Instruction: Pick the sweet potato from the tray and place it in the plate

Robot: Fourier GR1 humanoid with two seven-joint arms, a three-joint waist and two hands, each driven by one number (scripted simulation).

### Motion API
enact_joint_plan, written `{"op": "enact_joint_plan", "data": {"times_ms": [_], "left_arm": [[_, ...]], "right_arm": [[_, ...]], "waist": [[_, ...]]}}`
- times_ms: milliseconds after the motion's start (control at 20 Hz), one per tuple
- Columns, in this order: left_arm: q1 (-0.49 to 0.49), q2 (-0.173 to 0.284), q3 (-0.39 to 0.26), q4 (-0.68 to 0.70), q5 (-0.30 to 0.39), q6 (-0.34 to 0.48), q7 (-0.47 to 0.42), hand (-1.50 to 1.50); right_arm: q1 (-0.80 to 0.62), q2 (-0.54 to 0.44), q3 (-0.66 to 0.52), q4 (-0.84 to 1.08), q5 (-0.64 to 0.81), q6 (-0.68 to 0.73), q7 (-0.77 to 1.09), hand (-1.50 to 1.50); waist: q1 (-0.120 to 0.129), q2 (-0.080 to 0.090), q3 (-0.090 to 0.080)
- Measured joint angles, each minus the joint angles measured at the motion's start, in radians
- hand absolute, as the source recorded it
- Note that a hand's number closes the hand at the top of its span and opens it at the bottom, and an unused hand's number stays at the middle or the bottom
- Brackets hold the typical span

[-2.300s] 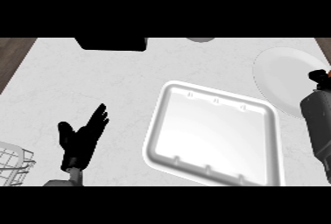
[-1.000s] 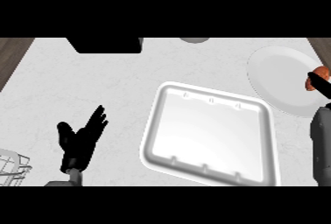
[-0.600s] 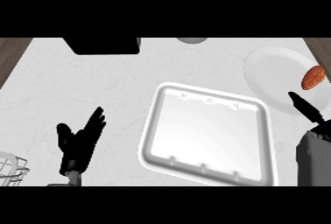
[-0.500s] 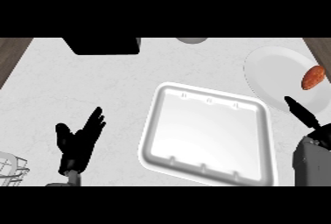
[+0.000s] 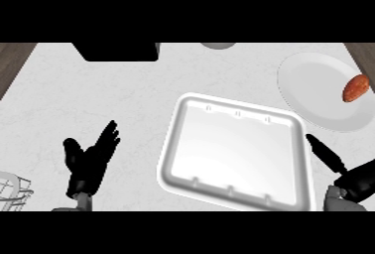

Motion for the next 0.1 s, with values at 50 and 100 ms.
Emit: {"op": "enact_joint_plan", "data": {"times_ms": [50, 100], "left_arm": [[0.0, -0.006, -0.003, -0.001, -0.005, 0.004, 0.0, 0.0], [-0.004, -0.01, 0.0, 0.008, -0.006, 0.005, -0.009, 0.0]], "right_arm": [[0.013, 0.001, 0.028, -0.014, 0.011, -0.019, 0.024, -1.5], [0.041, 0.002, 0.055, -0.047, 0.025, -0.023, 0.052, -1.5]], "waist": [[0.001, 0.0, 0.0], [0.001, 0.0, 0.0]]}}
